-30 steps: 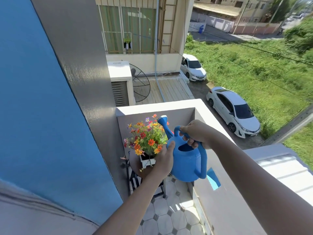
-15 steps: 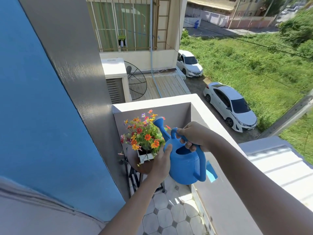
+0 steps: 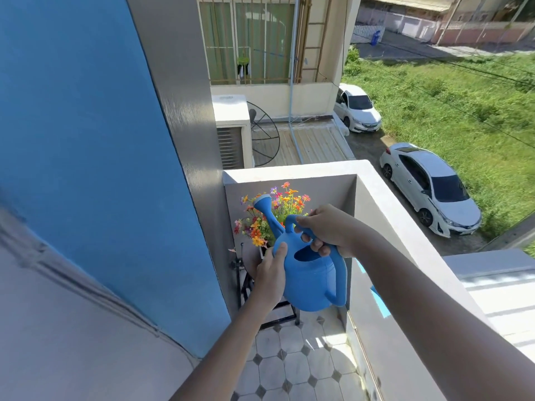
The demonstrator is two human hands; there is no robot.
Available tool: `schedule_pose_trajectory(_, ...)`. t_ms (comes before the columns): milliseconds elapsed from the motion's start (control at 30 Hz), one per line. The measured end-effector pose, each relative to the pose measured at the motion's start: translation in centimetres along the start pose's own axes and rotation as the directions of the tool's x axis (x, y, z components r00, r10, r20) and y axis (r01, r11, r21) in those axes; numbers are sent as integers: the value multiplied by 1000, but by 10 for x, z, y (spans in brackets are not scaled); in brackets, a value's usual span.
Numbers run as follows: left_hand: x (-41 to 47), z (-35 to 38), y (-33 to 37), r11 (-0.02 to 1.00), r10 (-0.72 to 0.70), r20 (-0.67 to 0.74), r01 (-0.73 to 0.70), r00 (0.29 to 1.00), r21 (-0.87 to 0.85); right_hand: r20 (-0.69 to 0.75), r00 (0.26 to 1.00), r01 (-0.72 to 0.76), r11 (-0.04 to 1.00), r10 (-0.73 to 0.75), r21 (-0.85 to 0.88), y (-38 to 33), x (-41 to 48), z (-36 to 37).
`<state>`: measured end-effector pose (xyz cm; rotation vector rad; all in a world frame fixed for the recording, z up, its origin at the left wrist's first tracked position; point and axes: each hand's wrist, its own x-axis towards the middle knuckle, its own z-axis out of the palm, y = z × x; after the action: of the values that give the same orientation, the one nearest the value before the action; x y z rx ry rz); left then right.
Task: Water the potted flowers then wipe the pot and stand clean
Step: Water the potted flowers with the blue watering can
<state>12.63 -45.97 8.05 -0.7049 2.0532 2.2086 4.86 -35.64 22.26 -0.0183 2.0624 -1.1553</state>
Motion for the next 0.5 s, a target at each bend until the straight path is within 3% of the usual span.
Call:
schedule_pose_trajectory(267,-13,-18,6,999,-5,-73,1,997,-47,35,998,54,998,-53,-19,-5,3,16)
schedule_pose_trajectory(500,-16,-11,-2,999,-7,-56,9,998,35,20,997,72,997,-72,-7,4,-5,11)
